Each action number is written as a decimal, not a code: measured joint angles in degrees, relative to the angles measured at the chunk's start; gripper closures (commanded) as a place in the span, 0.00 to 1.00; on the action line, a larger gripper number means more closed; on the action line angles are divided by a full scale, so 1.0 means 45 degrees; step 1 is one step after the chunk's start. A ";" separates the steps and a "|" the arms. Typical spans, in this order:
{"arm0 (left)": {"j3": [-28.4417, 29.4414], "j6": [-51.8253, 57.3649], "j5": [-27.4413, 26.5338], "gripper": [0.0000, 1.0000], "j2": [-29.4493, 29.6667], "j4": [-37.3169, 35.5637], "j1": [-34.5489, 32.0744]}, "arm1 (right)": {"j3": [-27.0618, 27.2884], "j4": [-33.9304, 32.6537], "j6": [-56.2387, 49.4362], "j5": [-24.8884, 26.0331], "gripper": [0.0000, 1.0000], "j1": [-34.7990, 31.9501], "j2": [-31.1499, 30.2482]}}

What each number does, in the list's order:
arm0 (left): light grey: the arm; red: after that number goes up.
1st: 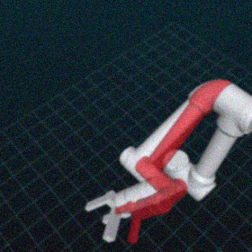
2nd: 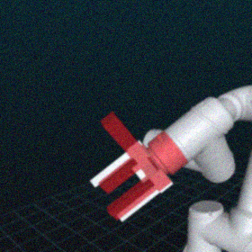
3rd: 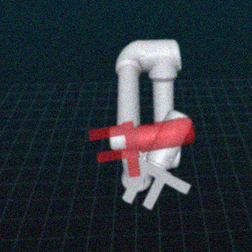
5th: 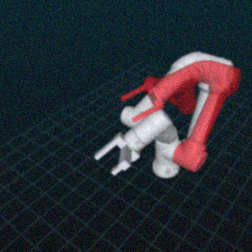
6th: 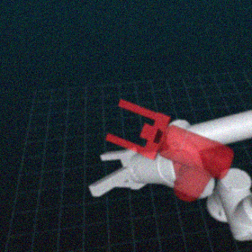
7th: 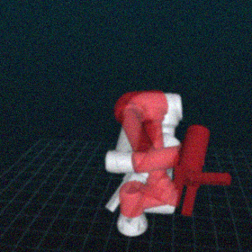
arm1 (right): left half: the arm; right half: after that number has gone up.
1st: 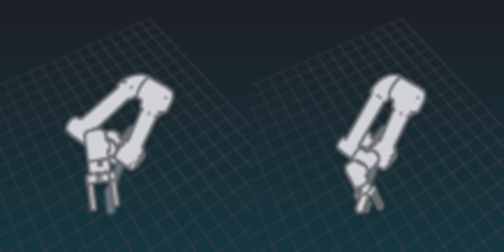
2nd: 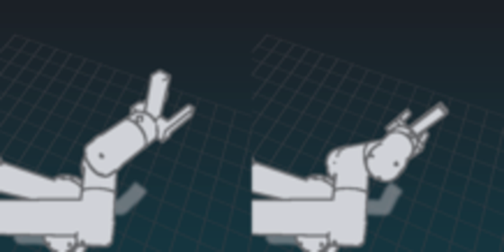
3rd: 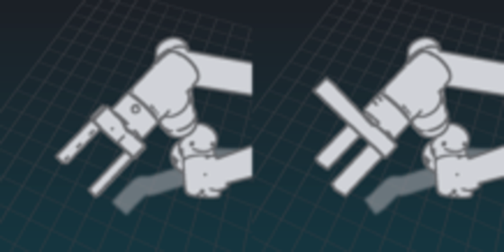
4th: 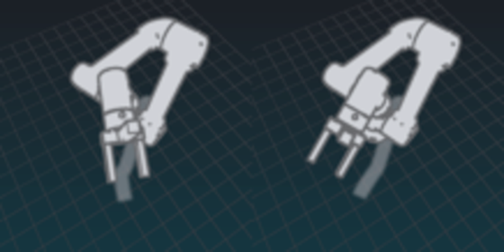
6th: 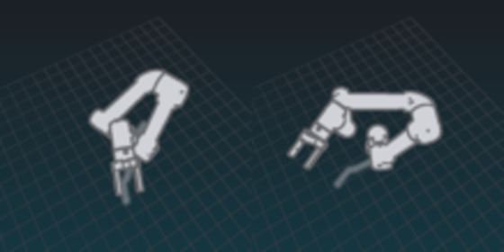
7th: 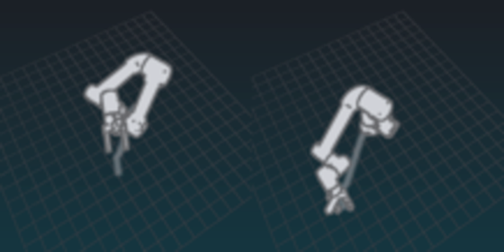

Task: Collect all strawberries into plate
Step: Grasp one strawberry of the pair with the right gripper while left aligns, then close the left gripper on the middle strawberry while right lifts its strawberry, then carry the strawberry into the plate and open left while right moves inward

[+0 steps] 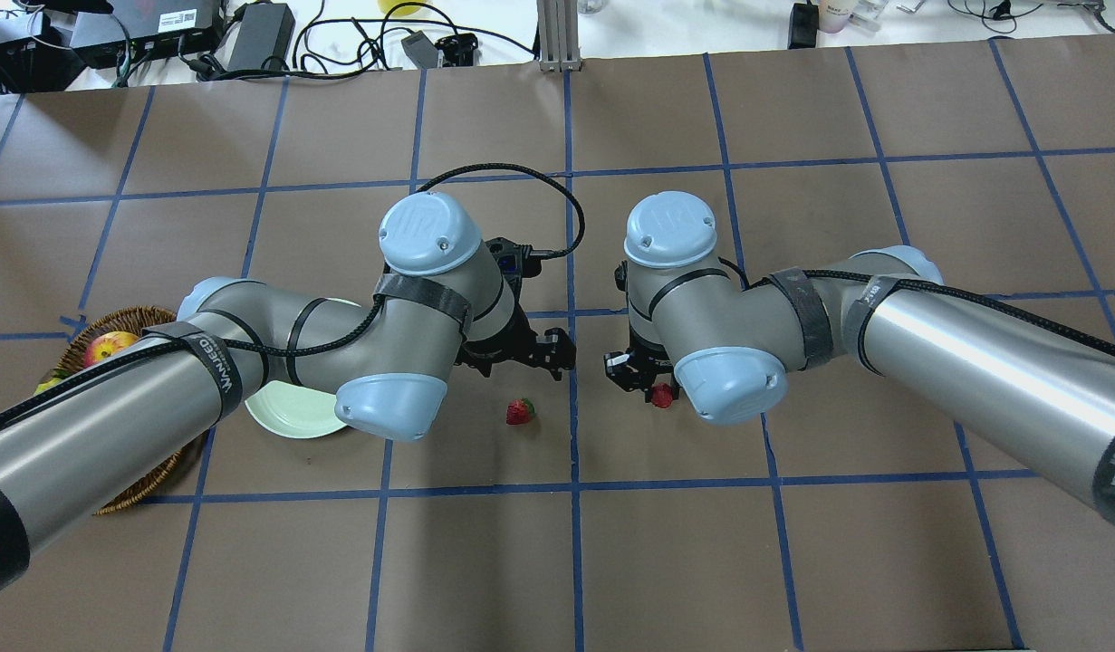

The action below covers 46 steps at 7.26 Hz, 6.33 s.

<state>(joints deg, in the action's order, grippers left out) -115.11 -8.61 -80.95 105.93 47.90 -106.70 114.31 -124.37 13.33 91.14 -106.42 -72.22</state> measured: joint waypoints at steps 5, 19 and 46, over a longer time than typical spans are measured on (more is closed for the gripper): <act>-0.0013 0.0000 0.0000 0.00 0.0012 0.0000 0.0000 | -0.1312 0.1665 0.0001 0.0042 0.88 0.0436 -0.0880; -0.0205 -0.0002 -0.0005 0.00 0.0016 0.0223 -0.0020 | -0.3871 0.5832 -0.0716 -0.0548 0.93 0.1042 -0.2654; 0.1365 0.3438 -0.1900 0.01 0.0192 0.4314 0.7182 | -0.3120 0.0538 0.0607 -0.3522 0.98 -0.1097 0.0329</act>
<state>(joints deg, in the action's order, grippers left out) -108.96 6.86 -89.50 106.79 67.31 -74.38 100.27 -121.95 16.06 75.30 -111.36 -70.74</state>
